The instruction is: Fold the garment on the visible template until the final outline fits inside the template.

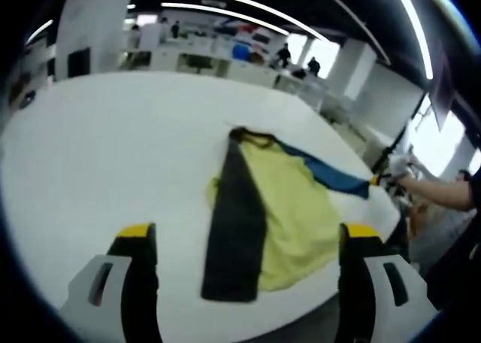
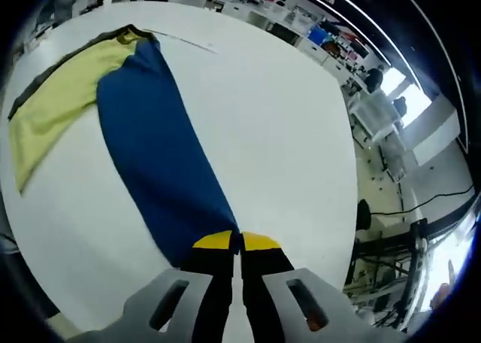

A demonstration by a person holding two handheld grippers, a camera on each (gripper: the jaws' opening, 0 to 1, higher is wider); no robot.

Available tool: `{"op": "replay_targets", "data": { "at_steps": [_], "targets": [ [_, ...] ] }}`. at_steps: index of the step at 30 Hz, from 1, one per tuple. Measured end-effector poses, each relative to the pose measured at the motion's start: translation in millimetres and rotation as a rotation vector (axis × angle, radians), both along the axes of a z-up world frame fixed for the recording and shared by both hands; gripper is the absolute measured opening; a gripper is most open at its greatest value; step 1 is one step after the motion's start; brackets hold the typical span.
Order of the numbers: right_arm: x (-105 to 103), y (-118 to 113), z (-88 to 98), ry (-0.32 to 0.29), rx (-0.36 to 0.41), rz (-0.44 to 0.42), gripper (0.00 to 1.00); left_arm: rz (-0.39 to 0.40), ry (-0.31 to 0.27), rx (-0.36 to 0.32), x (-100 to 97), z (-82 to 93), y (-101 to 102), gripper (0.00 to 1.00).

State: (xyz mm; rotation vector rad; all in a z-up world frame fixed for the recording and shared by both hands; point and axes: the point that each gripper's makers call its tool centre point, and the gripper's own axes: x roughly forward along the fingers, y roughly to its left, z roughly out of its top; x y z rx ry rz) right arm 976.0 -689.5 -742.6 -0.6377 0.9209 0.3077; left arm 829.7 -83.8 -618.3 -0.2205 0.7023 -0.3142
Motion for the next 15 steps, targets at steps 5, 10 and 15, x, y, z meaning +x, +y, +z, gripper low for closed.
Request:
{"op": "replay_targets", "data": {
  "at_steps": [5, 10, 15],
  "targets": [
    [10, -7, -2.9, 0.001, -0.007, -0.013, 0.03, 0.002, 0.015, 0.004, 2.7, -4.6, 0, 0.97],
    [18, -16, -7.5, 0.005, -0.006, -0.034, 0.03, -0.002, 0.031, 0.009, 5.7, -10.5, -1, 0.97],
    [25, -22, -13.0, 0.012, -0.011, -0.036, 0.03, -0.009, 0.041, 0.012, 10.5, -14.4, -5, 0.97]
  ]
}}
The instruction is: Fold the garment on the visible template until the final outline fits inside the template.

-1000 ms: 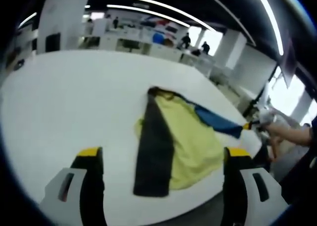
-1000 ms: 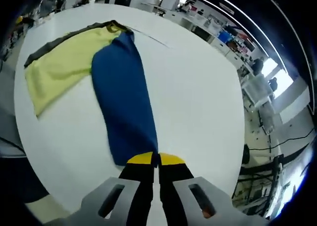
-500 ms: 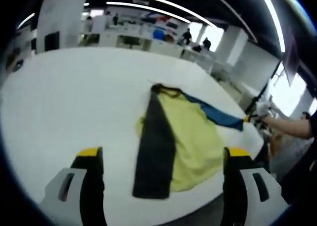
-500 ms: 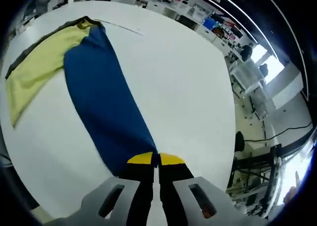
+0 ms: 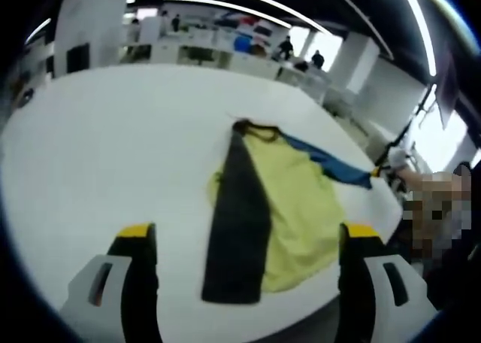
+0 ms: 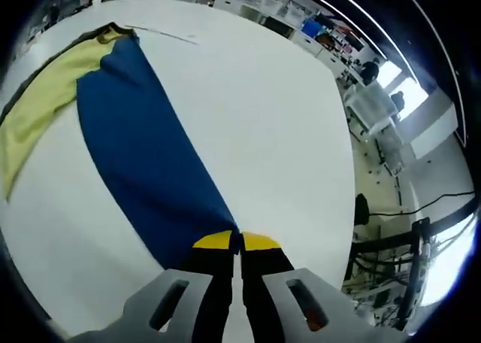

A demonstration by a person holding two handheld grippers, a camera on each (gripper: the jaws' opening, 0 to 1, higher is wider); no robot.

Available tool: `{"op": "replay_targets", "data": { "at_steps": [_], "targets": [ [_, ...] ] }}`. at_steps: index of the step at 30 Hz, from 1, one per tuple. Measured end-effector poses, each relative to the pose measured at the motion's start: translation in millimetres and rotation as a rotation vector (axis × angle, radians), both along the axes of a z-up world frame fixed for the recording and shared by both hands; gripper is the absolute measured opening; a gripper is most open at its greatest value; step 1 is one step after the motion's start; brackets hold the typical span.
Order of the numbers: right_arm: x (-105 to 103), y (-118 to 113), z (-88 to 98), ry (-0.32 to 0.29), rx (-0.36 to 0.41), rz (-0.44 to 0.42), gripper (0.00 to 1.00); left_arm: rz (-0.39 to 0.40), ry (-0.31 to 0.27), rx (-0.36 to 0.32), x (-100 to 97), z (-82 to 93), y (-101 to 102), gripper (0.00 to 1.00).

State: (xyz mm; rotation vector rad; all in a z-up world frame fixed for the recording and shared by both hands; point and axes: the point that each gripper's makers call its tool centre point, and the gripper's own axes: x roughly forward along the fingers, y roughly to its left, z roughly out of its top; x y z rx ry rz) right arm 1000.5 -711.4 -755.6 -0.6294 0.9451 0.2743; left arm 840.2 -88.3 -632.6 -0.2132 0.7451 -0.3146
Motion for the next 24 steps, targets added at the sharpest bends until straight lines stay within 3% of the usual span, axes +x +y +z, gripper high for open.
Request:
{"op": "replay_targets", "data": {
  "at_steps": [13, 24],
  "targets": [
    [22, -13, -10.6, 0.022, -0.035, 0.020, 0.03, -0.004, 0.017, 0.010, 5.6, -7.2, 0, 0.97],
    [23, -3, -11.9, 0.047, -0.073, 0.041, 0.03, 0.002, 0.039, 0.015, 8.1, -15.8, 1, 0.97]
  ]
}}
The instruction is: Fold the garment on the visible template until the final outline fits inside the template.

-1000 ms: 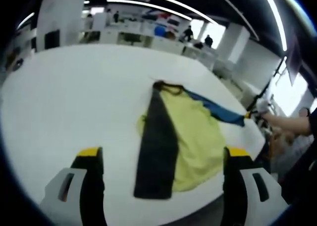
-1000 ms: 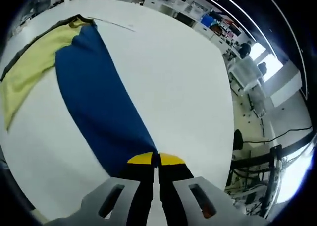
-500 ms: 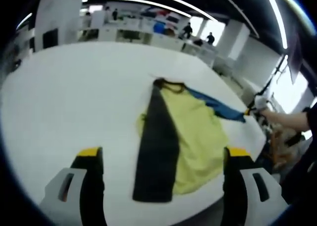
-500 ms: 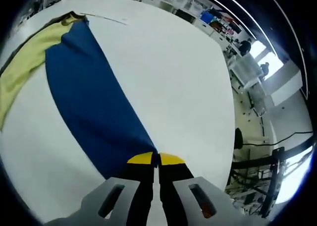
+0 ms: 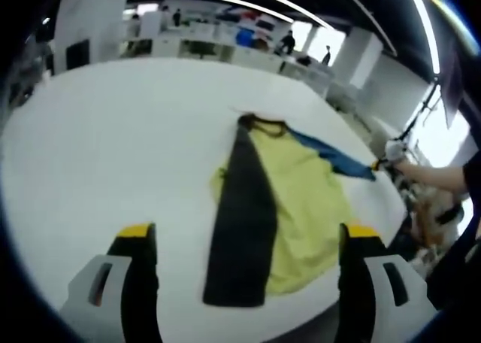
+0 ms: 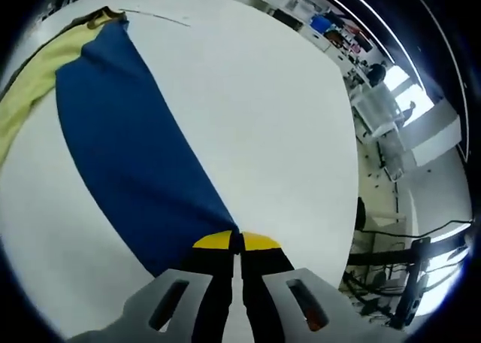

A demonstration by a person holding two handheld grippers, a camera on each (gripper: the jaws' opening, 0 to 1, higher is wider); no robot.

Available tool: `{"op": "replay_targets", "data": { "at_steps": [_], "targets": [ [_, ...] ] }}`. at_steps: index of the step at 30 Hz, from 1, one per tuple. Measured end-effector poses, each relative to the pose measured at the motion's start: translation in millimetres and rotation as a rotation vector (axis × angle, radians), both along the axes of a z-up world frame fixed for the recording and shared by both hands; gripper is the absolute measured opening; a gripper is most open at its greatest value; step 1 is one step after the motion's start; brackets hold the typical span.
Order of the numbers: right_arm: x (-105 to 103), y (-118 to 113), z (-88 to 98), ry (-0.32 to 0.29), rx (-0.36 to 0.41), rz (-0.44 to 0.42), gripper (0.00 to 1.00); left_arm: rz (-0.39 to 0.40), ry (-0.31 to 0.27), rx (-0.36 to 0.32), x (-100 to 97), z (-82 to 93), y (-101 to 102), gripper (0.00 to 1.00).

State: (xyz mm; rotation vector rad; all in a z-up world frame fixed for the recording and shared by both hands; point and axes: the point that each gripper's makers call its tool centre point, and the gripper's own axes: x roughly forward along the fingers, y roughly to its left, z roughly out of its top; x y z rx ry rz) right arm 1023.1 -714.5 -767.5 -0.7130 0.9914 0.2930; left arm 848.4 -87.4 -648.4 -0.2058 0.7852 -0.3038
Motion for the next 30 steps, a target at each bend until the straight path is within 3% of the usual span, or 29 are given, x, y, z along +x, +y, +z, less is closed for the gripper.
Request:
{"op": "replay_targets", "data": {
  "at_steps": [15, 30],
  "targets": [
    [19, -13, 1.0, -0.016, 0.010, -0.021, 0.03, -0.007, 0.015, -0.002, 3.7, -7.3, -5, 0.96],
    [21, -13, 1.7, -0.014, 0.010, -0.032, 0.04, -0.004, 0.027, -0.007, 0.8, -11.3, -3, 0.96]
  ]
}}
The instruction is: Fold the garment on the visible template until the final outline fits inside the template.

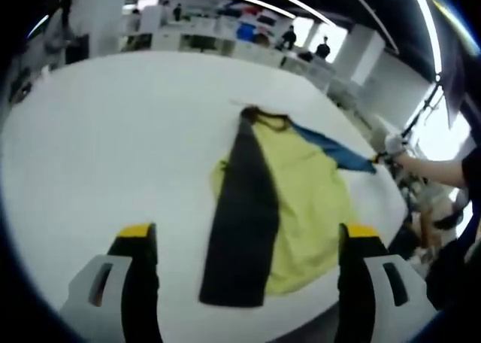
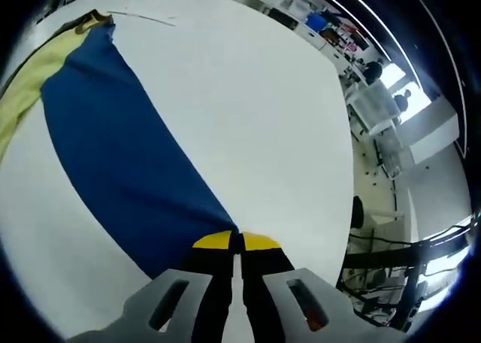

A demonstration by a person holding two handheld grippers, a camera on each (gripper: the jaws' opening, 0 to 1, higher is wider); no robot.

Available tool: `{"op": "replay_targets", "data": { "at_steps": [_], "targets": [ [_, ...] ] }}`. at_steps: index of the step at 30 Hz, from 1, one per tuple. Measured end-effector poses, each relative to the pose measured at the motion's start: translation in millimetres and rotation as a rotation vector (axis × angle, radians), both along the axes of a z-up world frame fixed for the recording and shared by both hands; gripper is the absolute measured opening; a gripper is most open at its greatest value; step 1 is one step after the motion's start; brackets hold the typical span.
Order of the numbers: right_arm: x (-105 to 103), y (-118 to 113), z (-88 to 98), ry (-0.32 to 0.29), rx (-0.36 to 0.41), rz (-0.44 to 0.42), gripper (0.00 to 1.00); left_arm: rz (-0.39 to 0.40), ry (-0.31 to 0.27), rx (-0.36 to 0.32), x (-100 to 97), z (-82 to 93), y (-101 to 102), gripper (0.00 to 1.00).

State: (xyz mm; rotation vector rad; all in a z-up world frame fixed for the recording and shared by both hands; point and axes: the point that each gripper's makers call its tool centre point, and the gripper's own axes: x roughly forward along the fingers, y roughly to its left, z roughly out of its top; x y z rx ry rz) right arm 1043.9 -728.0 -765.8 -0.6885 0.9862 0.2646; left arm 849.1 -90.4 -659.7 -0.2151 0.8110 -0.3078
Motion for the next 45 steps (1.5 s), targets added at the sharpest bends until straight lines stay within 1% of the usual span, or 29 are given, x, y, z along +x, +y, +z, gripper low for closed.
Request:
{"op": "replay_targets", "data": {
  "at_steps": [11, 15, 16, 18, 22, 25, 29, 31, 34, 37, 42, 44, 45],
  "targets": [
    [-1, -1, 1.4, 0.004, -0.017, -0.003, 0.04, -0.004, -0.003, 0.002, -0.1, 2.1, 0, 0.96],
    [-1, -6, 2.6, 0.004, -0.024, -0.011, 0.05, -0.004, -0.006, 0.005, -0.6, 4.8, 0, 0.96],
    [-1, -8, 3.3, 0.003, -0.032, -0.017, 0.03, -0.004, -0.008, 0.006, -0.6, 5.5, 1, 0.96],
    [-2, -11, 4.3, 0.002, -0.019, -0.031, 0.03, -0.002, -0.010, 0.004, -0.6, 6.4, 0, 0.96],
    [-5, -14, 10.1, -0.011, -0.025, -0.038, 0.03, -0.007, -0.011, 0.004, -0.4, 7.1, -2, 0.96],
    [-7, -16, 18.8, -0.028, -0.021, -0.046, 0.03, -0.014, -0.021, -0.005, 1.6, 10.0, -7, 0.96],
    [-10, -13, 31.3, -0.067, 0.026, -0.083, 0.05, -0.019, -0.034, -0.013, 3.7, 13.7, -10, 0.96],
    [-13, -8, 38.2, -0.083, 0.038, -0.083, 0.07, -0.021, -0.041, -0.017, 4.3, 15.4, -11, 0.96],
    [-16, 5, 47.9, -0.108, 0.052, -0.063, 0.09, -0.025, -0.053, -0.024, 5.2, 17.9, -12, 0.96],
    [-20, 26, 53.6, -0.129, 0.090, -0.039, 0.10, -0.034, -0.063, -0.031, 4.6, 19.9, -16, 0.97],
    [-31, 54, 52.9, -0.115, 0.104, 0.013, 0.11, -0.049, -0.071, -0.037, 0.7, 21.9, -20, 0.97],
    [-35, 65, 54.9, -0.120, 0.124, 0.021, 0.13, -0.053, -0.073, -0.033, -1.4, 23.5, -18, 0.97],
    [-39, 72, 55.3, -0.117, 0.146, 0.025, 0.15, -0.052, -0.074, -0.028, -2.4, 24.8, -16, 0.97]
  ]
}}
